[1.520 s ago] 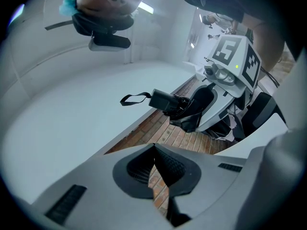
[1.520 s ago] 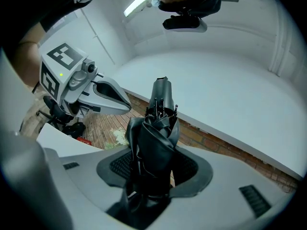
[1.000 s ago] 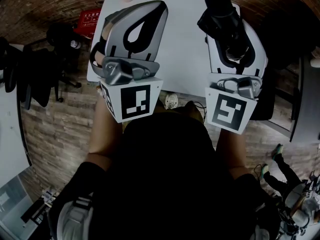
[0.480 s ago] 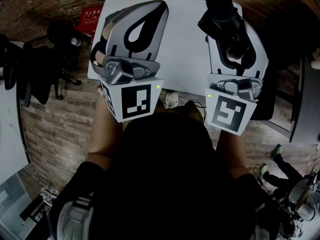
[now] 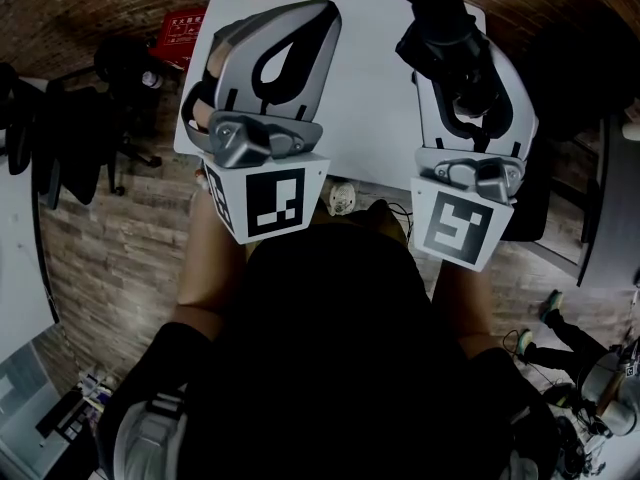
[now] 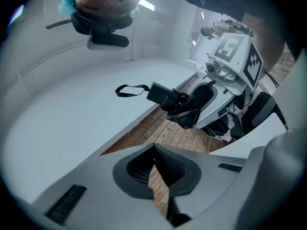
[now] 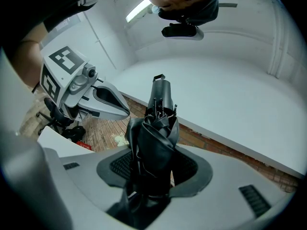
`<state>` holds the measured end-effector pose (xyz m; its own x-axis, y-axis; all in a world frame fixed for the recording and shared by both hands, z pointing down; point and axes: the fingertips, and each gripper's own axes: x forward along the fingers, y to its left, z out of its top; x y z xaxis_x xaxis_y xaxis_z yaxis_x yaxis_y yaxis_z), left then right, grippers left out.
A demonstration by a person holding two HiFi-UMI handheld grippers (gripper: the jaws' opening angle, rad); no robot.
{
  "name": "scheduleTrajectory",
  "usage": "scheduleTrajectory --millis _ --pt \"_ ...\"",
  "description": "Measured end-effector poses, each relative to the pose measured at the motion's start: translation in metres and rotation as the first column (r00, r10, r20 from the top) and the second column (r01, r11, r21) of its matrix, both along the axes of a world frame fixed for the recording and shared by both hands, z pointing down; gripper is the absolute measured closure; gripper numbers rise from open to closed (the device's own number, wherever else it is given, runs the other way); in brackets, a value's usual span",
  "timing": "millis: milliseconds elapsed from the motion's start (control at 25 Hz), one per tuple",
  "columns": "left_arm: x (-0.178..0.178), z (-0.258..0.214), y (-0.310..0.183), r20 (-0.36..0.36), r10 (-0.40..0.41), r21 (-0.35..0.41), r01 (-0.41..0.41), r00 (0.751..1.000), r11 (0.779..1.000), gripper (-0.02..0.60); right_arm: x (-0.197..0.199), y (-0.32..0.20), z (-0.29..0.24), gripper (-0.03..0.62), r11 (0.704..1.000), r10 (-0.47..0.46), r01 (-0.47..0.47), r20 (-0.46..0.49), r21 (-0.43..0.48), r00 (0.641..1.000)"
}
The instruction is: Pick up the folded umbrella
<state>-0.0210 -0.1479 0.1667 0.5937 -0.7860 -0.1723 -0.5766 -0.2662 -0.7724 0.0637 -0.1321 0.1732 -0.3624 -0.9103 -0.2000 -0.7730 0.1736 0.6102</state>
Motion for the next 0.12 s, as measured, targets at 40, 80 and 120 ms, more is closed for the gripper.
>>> scheduleTrajectory --millis 40,80,120 --pt "0.0002 -0.0006 0.0 0.0 0.001 0.0 -0.001 1.0 1.0 0.569 0.0001 -0.0005 -0.0006 0.375 1.0 0.0 0.0 0.001 0.001 1.0" --pt "0.0004 -0.0012 -0.0002 -0.001 0.002 0.0 -0.002 1.0 1.0 0.569 0.0001 -0.0011 -0.0011 0.375 1.0 -0.001 0.001 0.002 0.002 1.0" --pt "0.0006 -0.0018 -0.0004 -0.001 0.002 0.0 -0.002 1.0 1.0 0.569 0.0 -0.0016 -0.0017 0.375 1.0 -0.001 0.001 0.003 0.003 1.0"
